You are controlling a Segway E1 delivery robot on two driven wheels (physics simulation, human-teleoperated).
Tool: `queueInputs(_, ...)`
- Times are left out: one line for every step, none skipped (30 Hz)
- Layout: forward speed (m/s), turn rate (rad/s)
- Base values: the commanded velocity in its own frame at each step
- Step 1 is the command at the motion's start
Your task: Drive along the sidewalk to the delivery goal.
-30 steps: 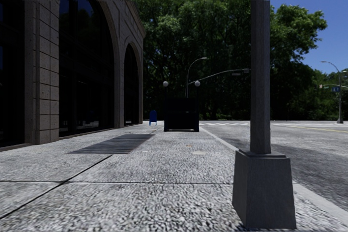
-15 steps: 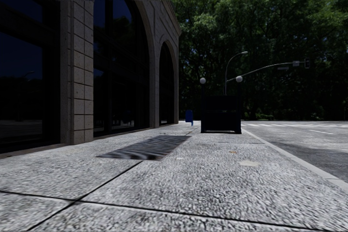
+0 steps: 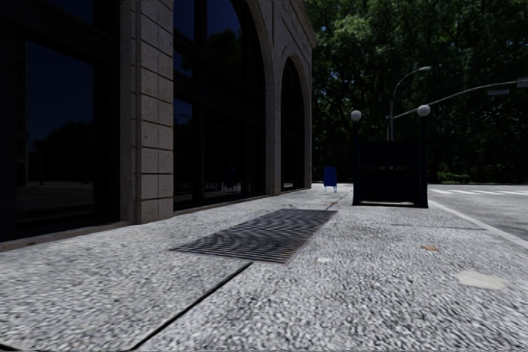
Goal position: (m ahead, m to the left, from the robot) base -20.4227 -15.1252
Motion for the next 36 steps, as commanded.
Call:
queueInputs(1.61, 0.00)
queueInputs(1.68, 0.00)
queueInputs(1.74, 0.00)
queueInputs(1.74, 0.00)
queueInputs(1.77, 0.00)
queueInputs(1.79, 0.00)
queueInputs(1.79, 0.00)
queueInputs(1.87, 0.00)
queueInputs(2.00, 0.00)
queueInputs(2.00, 0.00)
queueInputs(2.00, 0.00)
queueInputs(2.00, 0.00)
queueInputs(2.00, 0.00)
queueInputs(2.00, 0.00)
queueInputs(2.00, 0.00)
queueInputs(2.00, 0.00)
queueInputs(2.00, 0.00)
queueInputs(2.00, 0.00)
queueInputs(2.00, 0.00)
queueInputs(2.00, 0.00)
queueInputs(2.00, 0.00)
queueInputs(2.00, 0.00)
queueInputs(2.00, 0.00)
queueInputs(1.99, -0.04)
queueInputs(1.94, -0.20)
queueInputs(1.85, -0.28)
queueInputs(1.85, -0.28)
queueInputs(1.81, -0.31)
queueInputs(1.80, -0.32)
queueInputs(1.80, -0.32)
queueInputs(1.80, -0.33)
queueInputs(1.79, -0.33)
queueInputs(1.79, -0.33)
queueInputs(1.79, -0.33)
queueInputs(1.79, -0.33)
queueInputs(1.79, -0.33)
